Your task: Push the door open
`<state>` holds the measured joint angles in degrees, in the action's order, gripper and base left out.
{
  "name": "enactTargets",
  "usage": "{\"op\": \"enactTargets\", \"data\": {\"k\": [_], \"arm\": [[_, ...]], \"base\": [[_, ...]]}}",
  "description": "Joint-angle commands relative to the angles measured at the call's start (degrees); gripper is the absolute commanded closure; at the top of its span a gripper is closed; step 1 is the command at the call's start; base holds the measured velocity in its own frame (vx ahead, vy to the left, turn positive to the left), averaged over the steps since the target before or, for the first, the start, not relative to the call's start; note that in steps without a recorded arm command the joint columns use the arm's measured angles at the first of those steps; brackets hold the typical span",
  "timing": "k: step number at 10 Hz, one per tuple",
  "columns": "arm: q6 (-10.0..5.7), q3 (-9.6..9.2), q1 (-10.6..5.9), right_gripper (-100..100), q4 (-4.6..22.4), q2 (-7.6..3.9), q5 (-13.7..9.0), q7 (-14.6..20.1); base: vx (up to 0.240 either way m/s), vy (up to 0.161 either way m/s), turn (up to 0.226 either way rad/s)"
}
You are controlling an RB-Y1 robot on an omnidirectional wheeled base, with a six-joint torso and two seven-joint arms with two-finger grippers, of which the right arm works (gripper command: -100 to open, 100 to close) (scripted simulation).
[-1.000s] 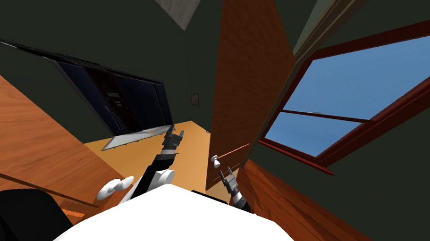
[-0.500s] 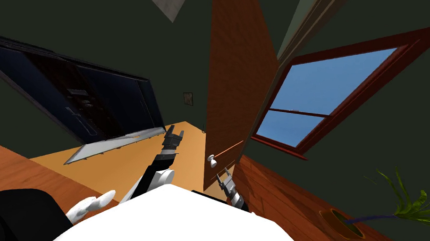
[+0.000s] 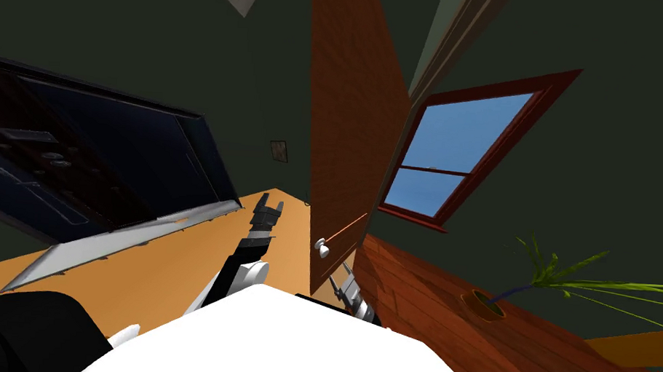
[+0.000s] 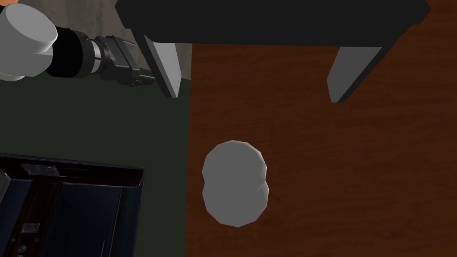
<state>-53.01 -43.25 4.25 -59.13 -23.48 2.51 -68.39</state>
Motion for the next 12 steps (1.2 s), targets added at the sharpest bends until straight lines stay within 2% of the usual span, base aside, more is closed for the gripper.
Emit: {"op": "enactTargets", "data": {"k": [1, 2, 5, 7, 12], "arm": [[0.42, -1.64, -0.29, -100, -0.8, -0.87, -0.2, -1.3], [0.47, -3.25, -0.71, -100, -1.0, -1.5, -0.3, -2.6], [0.56, -6.29, -1.51, -100, -1.3, -2.69, -0.5, -5.1], [0.9, -5.48, -1.51, -100, -0.9, -1.79, -0.4, -4.8], [1.8, -4.66, -2.23, -100, 0.5, 0.27, -0.1, -5.0]], "base": [[0.001, 0.007, -0.197], [0.0, 0.007, -0.285], [0.0, 0.009, -0.246], [0.035, 0.061, 0.003], [0.13, 0.174, 0.029]]}}
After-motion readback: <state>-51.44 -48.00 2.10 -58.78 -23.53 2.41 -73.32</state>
